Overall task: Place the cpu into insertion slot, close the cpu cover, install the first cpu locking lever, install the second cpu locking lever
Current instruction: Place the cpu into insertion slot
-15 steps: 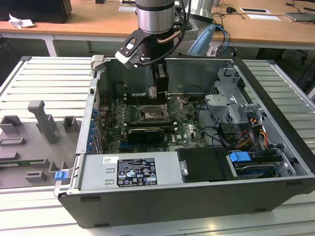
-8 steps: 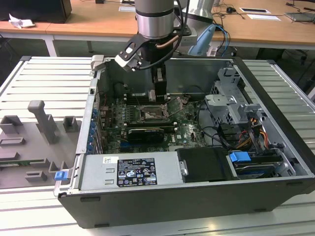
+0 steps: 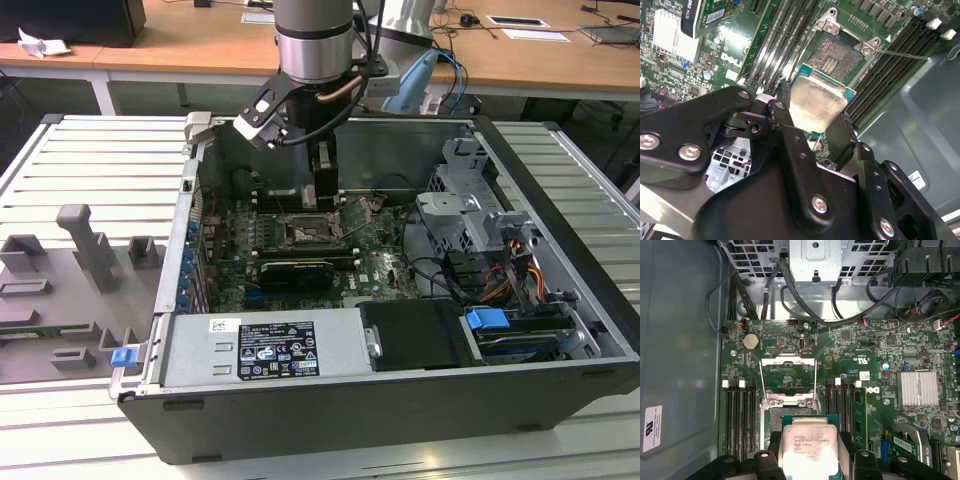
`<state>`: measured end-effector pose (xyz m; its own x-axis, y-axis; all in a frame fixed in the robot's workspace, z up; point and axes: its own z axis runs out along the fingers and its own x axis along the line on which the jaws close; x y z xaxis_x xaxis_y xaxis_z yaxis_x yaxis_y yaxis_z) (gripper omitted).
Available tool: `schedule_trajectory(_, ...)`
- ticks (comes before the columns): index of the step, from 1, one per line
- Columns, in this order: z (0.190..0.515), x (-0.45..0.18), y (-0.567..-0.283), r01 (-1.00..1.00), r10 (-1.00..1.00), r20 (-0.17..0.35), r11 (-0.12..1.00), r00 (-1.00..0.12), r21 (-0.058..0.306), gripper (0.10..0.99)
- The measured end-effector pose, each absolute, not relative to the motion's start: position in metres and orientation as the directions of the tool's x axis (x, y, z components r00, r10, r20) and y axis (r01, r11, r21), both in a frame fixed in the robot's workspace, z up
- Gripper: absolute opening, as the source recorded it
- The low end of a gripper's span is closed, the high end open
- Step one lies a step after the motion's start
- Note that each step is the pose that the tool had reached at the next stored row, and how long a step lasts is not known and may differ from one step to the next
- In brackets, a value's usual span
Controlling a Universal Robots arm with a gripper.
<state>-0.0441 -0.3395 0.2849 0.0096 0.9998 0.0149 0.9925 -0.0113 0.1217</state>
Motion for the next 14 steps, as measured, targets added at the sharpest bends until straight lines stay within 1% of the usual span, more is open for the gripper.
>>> schedule_trajectory(14, 0.2764, -0.0441, -0.3395, 0.992, 1.000, 0.015, -0.011, 0.010, 0.125, 0.529)
